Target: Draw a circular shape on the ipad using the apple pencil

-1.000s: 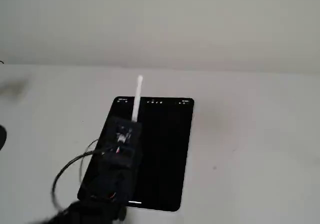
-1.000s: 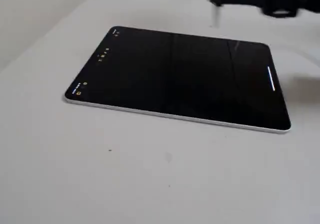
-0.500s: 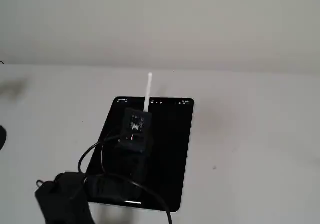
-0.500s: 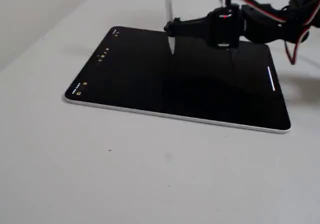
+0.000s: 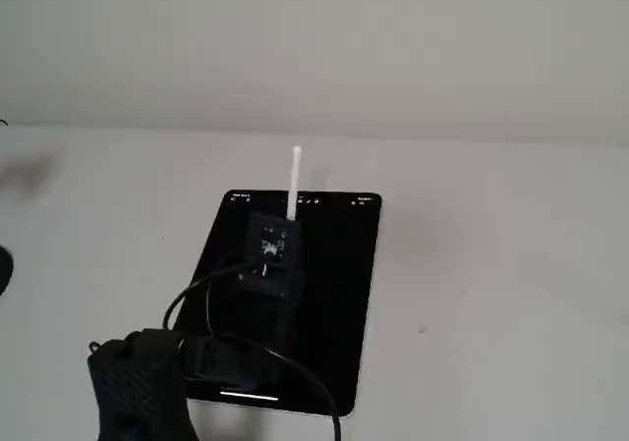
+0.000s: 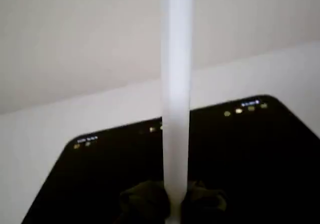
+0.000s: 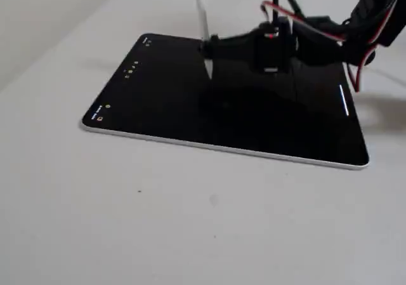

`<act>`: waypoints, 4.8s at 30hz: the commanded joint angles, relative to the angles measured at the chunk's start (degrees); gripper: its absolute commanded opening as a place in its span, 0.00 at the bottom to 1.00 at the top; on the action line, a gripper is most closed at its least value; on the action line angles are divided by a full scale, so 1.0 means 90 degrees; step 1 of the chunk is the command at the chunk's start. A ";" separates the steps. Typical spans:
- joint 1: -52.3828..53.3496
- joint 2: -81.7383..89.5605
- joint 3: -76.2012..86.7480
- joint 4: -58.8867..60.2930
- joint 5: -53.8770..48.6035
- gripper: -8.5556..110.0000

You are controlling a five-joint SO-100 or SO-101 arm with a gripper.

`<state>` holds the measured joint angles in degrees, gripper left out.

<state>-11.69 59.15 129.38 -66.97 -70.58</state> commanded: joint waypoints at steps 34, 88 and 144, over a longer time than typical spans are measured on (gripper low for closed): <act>-0.0225 0.0791 0.1094 -0.0449 -0.0615 0.07; 0.0195 0.2705 0.0547 0.0693 0.2637 0.07; 0.0557 1.4590 0.5059 1.3838 0.7588 0.07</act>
<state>-7.73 189.49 174.73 57.39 -1.41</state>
